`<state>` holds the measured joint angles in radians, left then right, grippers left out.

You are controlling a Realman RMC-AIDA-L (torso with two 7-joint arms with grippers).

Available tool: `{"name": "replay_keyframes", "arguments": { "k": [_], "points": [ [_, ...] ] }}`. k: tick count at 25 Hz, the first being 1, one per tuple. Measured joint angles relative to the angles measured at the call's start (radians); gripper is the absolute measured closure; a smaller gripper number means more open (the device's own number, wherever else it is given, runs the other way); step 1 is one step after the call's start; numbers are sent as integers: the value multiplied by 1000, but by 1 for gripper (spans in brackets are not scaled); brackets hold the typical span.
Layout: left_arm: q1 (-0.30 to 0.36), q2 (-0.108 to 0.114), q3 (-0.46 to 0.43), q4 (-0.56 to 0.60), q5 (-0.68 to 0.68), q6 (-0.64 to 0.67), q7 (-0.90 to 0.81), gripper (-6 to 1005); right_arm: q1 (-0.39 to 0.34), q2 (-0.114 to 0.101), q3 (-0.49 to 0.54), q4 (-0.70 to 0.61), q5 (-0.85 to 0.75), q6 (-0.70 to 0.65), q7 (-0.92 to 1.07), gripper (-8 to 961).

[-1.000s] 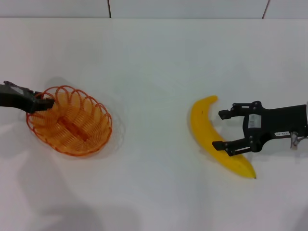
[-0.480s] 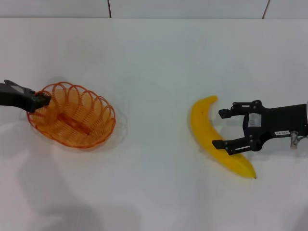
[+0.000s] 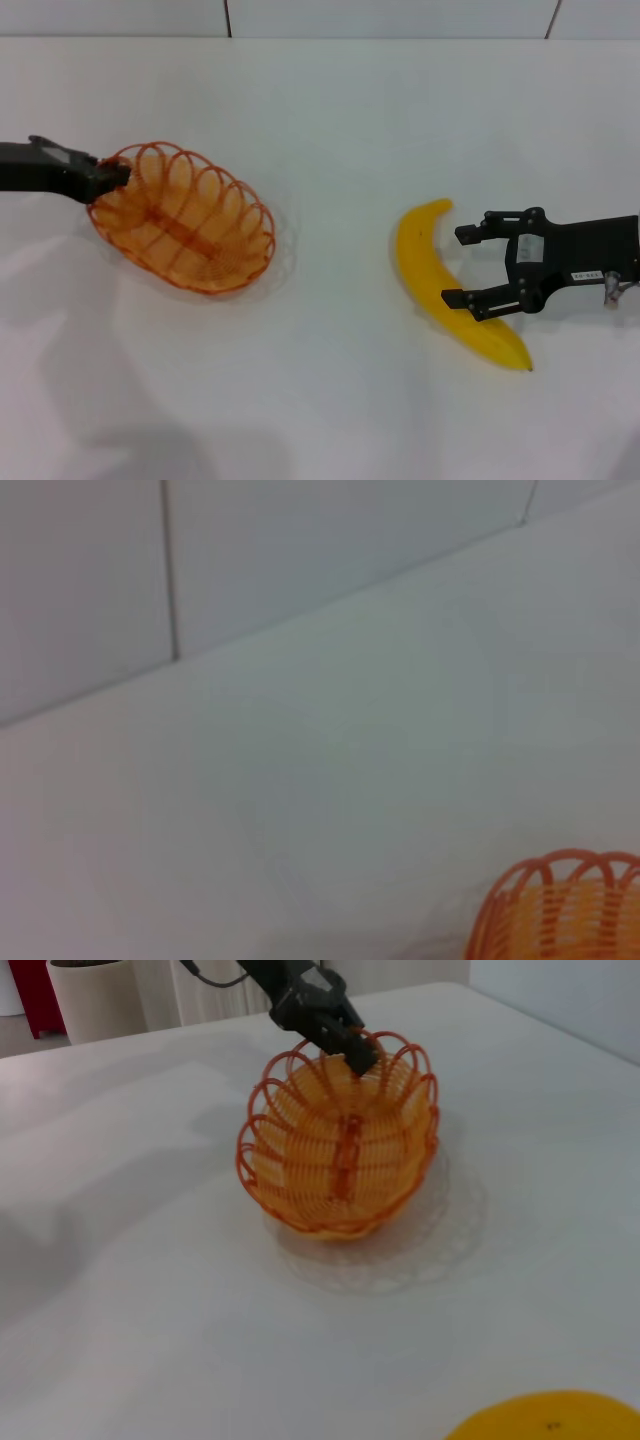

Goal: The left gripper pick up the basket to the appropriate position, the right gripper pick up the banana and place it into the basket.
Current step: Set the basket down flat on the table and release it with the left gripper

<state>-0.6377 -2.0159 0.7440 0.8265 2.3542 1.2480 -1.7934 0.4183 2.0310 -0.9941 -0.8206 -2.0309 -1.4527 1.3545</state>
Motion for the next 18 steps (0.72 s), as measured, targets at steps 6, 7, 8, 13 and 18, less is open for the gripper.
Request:
{"name": "replay_keyframes", "arguments": {
  "k": [6,7,8,13,18],
  "points": [
    [-9,-12,-1,-8,-49,-14,35,907,2,0,0,0,0,0,0,59],
    [-9,-12,-1,-9,-57,-16,37,908,2,0,0,0,0,0,0,59],
    [-9,-12,-1,-10,-64,-19,40,909,2,0,0,0,0,0,0,59],
    [-9,-14,-1,-19,-92,-43,41,914,4,0,0,0,0,0,0,59],
    [-7,-15,-6,-56,-121,-86,43,919,5,0,-1,0,-2,0,0,59]
  ]
}}
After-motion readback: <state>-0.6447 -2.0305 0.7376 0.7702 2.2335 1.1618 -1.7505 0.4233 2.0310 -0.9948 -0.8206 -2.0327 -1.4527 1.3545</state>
